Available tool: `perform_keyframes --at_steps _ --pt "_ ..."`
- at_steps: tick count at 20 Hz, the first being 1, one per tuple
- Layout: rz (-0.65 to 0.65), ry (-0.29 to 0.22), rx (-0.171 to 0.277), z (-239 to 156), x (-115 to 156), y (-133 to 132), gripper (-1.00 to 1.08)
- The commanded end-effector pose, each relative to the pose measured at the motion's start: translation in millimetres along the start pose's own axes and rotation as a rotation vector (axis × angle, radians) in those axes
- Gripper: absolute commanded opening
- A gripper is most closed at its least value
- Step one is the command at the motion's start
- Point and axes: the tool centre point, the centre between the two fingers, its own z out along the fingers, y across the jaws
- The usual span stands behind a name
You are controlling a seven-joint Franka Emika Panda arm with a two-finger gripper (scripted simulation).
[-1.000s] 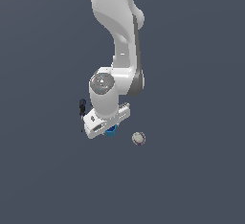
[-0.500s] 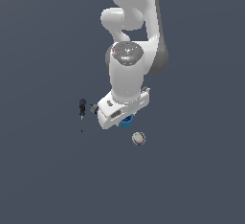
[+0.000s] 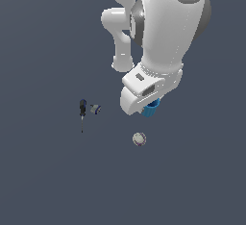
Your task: Pick up a designated object from a clutter of objects.
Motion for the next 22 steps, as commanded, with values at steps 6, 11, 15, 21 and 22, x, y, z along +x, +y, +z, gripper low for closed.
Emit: perform_keyframes --at_steps 6,11,15,21,22 --pt "0.0 0.001 0.001 -65.5 31.0 -35.3 -1.0" --pt "0.001 0.001 0.002 -91.5 44.7 -48.9 -1.0" --pt "0.001 0.001 0.002 -103.8 51.5 -55.1 -1.0" --pt "0.001 0.001 0.002 -110.5 55.9 -58.1 -1.0" --pt "0.001 0.001 0.002 -110.6 56.0 -58.1 -1.0"
